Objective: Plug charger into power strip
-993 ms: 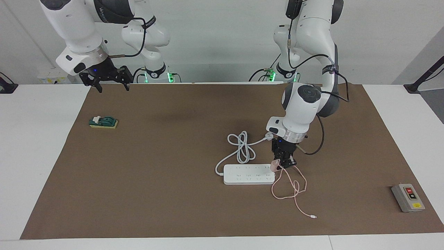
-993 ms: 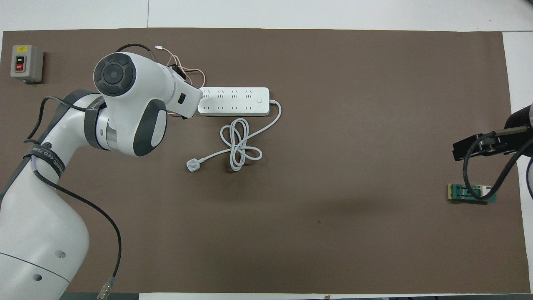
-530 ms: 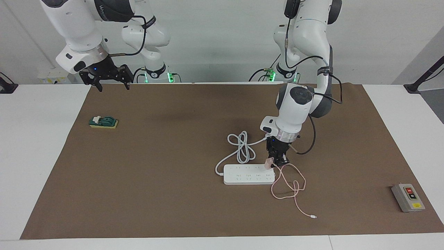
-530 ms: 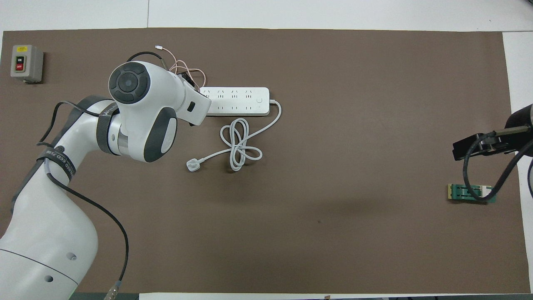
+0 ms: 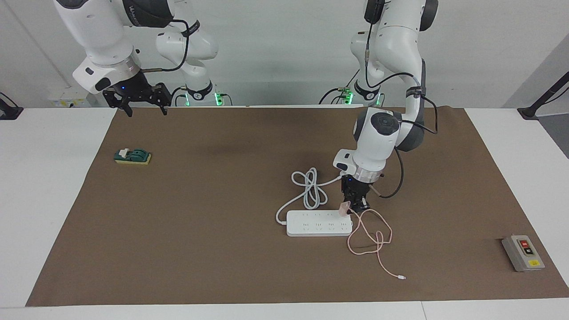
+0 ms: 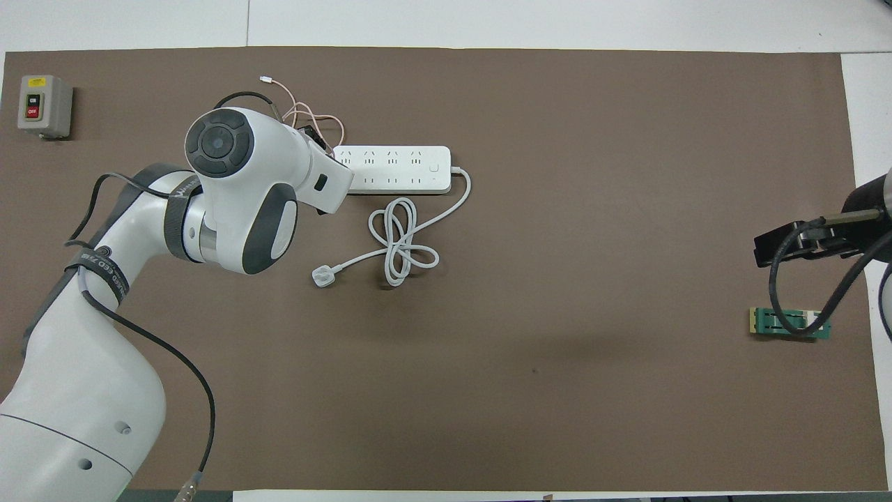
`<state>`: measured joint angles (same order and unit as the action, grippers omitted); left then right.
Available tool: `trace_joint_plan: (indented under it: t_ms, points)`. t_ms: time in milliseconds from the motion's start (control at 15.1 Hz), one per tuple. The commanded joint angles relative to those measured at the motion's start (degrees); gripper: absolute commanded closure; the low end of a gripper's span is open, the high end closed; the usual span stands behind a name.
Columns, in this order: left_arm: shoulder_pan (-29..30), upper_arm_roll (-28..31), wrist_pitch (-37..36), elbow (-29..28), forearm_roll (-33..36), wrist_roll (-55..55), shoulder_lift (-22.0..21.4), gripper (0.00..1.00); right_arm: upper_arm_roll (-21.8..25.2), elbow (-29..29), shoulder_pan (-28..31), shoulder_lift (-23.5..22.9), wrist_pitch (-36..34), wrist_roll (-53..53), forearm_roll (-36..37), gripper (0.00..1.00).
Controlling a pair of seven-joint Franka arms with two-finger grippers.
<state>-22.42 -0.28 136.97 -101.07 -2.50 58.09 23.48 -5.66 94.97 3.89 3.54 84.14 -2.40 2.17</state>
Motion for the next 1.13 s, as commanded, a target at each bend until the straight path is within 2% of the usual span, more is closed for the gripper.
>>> trace_joint_plan:
  t_ms: [0, 1059]
  points:
    - [-1.04, 0.63, 1.90, -2.55, 0.83, -0.61, -1.42, 1.00, -0.32, 0.21, 0.33, 0.68, -0.03, 1.08, -1.03, 0.00]
    - [-2.18, 0.63, 2.34, -3.26, 0.65, -2.72, -0.63, 1.00, -0.32, 0.21, 0.77, 0.77, -0.56, 0.73, -1.03, 0.00]
